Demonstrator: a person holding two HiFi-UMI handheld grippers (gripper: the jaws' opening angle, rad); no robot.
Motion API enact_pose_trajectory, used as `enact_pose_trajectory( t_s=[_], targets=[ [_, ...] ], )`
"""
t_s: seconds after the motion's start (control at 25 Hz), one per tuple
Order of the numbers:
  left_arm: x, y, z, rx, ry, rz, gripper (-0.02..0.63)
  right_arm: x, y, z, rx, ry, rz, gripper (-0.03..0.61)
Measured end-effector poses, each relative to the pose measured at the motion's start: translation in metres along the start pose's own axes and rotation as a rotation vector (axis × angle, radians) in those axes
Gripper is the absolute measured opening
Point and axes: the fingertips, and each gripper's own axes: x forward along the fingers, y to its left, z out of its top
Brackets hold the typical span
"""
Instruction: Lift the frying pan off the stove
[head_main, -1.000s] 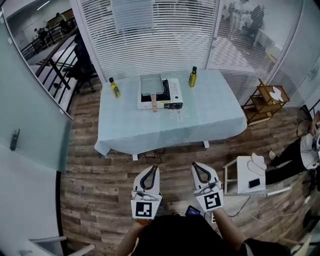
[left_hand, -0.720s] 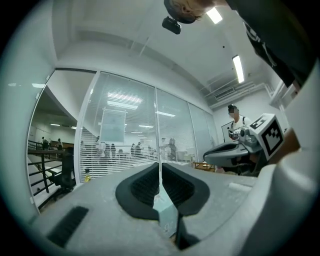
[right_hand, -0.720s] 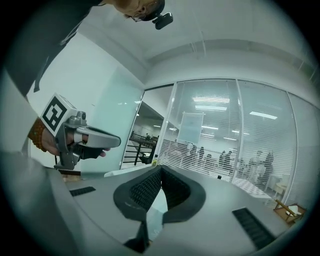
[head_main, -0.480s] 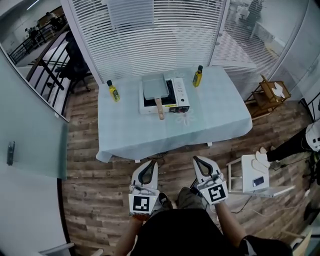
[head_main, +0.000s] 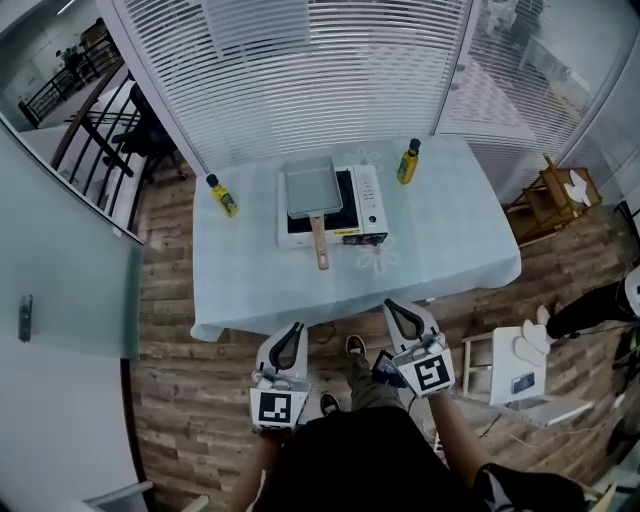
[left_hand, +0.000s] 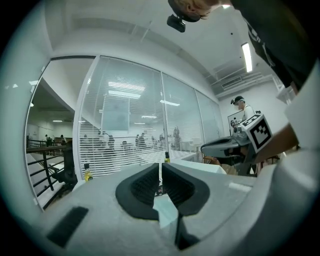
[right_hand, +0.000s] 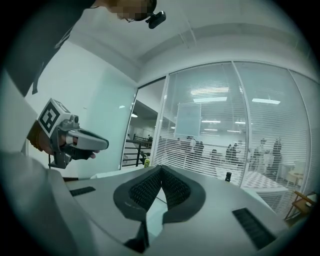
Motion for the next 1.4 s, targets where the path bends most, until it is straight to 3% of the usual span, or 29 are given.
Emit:
enact_pose_trajectory(
  t_s=[0.32,0.48,0.6,0.68,0.88,1.0,1.16,1.24,1.32,1.4],
  targets=[
    [0.090,0.013,0.014,0.053,0.048,0.046,0.031,0.067,-0.086,-0.018,0.025,-0.015,0.052,0.000],
    [0.109,0.018,0.007,0.029,0.090,0.083,0.031,0.098,-0.114,-0.051,0.009,0.019,0.093,0.000],
    [0.116,0.028,-0.005,0.011,0.127,0.087,0.031,0.105,-0.132,-0.068,0.057,0.050,0.084,0.000],
    [0.129,0.042,-0.012,-0.041,0.125,0.085,0.031,0.111,-0.144,-0.074,0.057,0.079,0.077,0.000],
    [0.155,0.068,-0.037,-0.224,0.151,0.045,0.032,0.117,-0.158,-0.073,0.041,0.095,0.055,0.000],
    [0.173,0.074,-0.048,-0.311,0.174,-0.045,0.036,0.118,-0.168,-0.066,0.039,0.094,-0.007,0.000],
    [0.191,0.077,-0.078,-0.502,0.277,-0.182,0.172,0.115,-0.164,-0.065,0.039,0.110,-0.031,0.000],
    [0.199,0.080,-0.095,-0.570,0.334,-0.224,0.195,0.118,-0.158,-0.064,0.047,0.117,-0.038,0.000],
    [0.203,0.080,-0.105,-0.746,0.344,-0.278,0.212,0.119,-0.151,-0.062,0.056,0.126,-0.037,0.000],
    [0.210,0.084,-0.108,-1.119,0.292,-0.354,0.223,0.124,-0.144,-0.059,0.050,0.128,-0.019,0.000]
  ],
)
